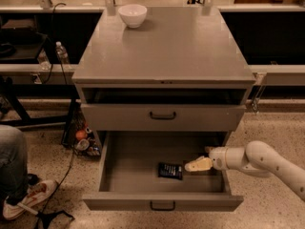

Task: Place rxbar blueberry into middle drawer

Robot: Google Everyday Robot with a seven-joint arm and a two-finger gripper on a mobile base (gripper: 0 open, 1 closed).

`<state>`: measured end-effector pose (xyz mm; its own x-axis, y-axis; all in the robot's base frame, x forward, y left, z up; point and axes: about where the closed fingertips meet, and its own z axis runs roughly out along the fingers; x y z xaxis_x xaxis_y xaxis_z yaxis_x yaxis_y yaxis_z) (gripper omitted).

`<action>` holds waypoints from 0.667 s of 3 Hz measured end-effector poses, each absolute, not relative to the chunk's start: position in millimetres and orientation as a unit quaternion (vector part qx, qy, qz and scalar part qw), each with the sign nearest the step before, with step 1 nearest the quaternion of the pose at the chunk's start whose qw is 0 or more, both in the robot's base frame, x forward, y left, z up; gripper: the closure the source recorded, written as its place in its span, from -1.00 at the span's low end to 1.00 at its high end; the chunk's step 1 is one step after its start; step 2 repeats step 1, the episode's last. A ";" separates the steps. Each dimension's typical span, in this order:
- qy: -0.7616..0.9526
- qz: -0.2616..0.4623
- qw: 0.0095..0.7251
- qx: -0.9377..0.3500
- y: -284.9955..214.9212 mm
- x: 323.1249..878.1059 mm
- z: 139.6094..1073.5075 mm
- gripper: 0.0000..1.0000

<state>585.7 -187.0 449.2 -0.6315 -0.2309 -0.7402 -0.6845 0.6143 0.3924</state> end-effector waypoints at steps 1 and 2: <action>0.836 0.343 0.334 -0.269 -193.9 585.9 451.7 -1.00; 0.836 0.343 0.334 -0.269 -193.9 585.9 451.7 -1.00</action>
Offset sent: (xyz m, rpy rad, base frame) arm 0.0000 0.0000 0.0000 0.0000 0.0000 0.0000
